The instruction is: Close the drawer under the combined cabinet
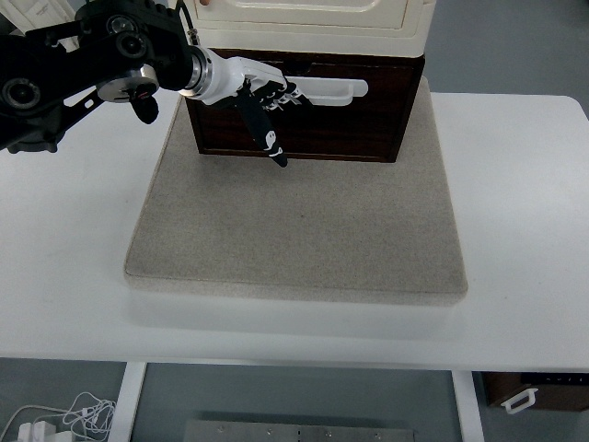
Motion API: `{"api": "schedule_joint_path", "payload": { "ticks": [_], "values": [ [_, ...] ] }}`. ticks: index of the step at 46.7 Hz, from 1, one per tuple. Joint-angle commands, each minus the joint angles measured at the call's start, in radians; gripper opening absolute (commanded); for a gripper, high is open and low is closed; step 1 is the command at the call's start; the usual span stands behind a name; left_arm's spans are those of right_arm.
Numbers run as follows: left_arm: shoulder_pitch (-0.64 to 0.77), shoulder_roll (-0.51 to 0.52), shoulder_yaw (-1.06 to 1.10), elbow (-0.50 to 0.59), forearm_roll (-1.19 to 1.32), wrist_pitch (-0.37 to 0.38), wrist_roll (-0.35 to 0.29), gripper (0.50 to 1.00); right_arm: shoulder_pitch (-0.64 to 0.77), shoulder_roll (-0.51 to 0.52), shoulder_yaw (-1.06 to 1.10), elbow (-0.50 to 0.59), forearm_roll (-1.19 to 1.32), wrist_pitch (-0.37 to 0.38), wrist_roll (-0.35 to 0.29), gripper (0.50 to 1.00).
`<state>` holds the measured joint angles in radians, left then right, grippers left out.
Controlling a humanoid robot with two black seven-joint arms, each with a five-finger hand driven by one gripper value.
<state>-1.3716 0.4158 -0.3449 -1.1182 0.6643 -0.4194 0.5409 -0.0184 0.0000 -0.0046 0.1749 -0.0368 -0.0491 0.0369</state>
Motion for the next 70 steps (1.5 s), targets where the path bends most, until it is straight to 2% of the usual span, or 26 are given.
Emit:
{"api": "schedule_joint_path", "payload": {
  "ticks": [1, 8, 13, 31, 36, 41, 46, 53, 58, 64, 70],
  "values": [
    [0.009, 0.000, -0.057, -0.002, -0.002, -0.050, -0.004, 1.000, 0.000, 0.000, 0.000, 0.000, 0.000, 0.000, 0.000, 0.952],
    [0.016, -0.002, -0.167, -0.002, -0.029, -0.131, -0.019, 1.000, 0.000, 0.000, 0.000, 0.000, 0.000, 0.000, 0.000, 0.952],
    [0.026, 0.001, -0.255, 0.000, -0.118, -0.189, -0.056, 1.000, 0.000, 0.000, 0.000, 0.000, 0.000, 0.000, 0.000, 0.952],
    [0.034, -0.009, -0.663, 0.031, -0.219, -0.191, -0.255, 1.000, 0.000, 0.000, 0.000, 0.000, 0.000, 0.000, 0.000, 0.952],
    [0.031, -0.008, -0.727, 0.073, -0.252, -0.191, -0.291, 1.000, 0.000, 0.000, 0.000, 0.000, 0.000, 0.000, 0.000, 0.952],
    [0.029, -0.008, -0.825, 0.161, -0.255, -0.191, -0.374, 1.000, 0.000, 0.000, 0.000, 0.000, 0.000, 0.000, 0.000, 0.952],
    [0.025, -0.005, -0.907, 0.221, -0.258, -0.191, -0.403, 1.000, 0.000, 0.000, 0.000, 0.000, 0.000, 0.000, 0.000, 0.952],
    [0.025, 0.001, -1.009, 0.294, -0.258, -0.055, -0.410, 1.000, 0.000, 0.000, 0.000, 0.000, 0.000, 0.000, 0.000, 0.952],
    [0.019, 0.005, -1.040, 0.402, -0.284, 0.030, -0.412, 1.000, 0.000, 0.000, 0.000, 0.000, 0.000, 0.000, 0.000, 0.952],
    [0.008, 0.017, -1.034, 0.566, -0.374, 0.064, -0.415, 1.000, 0.000, 0.000, 0.000, 0.000, 0.000, 0.000, 0.000, 0.952],
    [0.006, 0.028, -1.025, 0.659, -0.413, 0.088, -0.430, 1.000, 0.000, 0.000, 0.000, 0.000, 0.000, 0.000, 0.000, 0.952]
  ]
}}
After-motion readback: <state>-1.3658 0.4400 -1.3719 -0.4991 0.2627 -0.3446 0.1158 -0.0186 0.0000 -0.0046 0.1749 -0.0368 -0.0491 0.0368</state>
